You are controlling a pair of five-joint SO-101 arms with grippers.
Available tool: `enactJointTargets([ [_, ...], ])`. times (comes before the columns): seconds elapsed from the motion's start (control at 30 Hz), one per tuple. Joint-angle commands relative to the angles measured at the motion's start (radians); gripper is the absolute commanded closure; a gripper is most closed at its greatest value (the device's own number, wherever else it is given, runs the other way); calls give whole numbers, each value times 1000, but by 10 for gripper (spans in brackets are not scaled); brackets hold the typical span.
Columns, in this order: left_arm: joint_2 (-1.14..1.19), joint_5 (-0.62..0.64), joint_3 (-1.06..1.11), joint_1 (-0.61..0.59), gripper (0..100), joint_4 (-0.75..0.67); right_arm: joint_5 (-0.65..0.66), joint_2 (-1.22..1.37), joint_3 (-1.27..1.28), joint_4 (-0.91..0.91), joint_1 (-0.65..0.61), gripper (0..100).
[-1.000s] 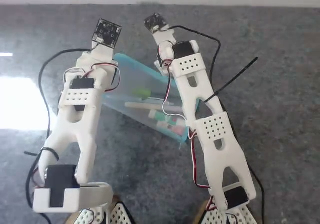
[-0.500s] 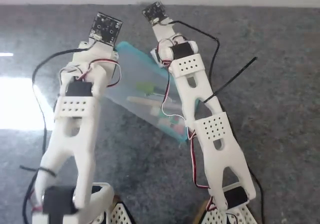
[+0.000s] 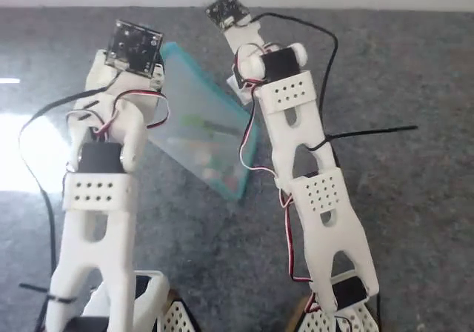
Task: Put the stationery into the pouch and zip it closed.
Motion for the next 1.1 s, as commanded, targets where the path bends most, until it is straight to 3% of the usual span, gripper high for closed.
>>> enactJointTargets([
  [0.0, -78, 15, -59, 3, 990, -6, 21, -162, -46, 28, 22, 702],
  [0.33, -83, 15, -117, 3, 990, -3, 17, -151, 169, -31, -10, 701],
  [0.43, -83, -8, -145, 3, 990, 12, 17, -136, 172, 42, -27, 701],
  [0.57, -72, -34, -160, 3, 990, 54, -163, -165, 244, 47, -36, 702],
  [0.83, 17, -34, -240, 3, 990, 68, -232, -225, 261, 45, -143, 702],
  [1.07, 130, -26, -423, -3, 990, 180, -321, -251, 261, 50, -246, 702],
])
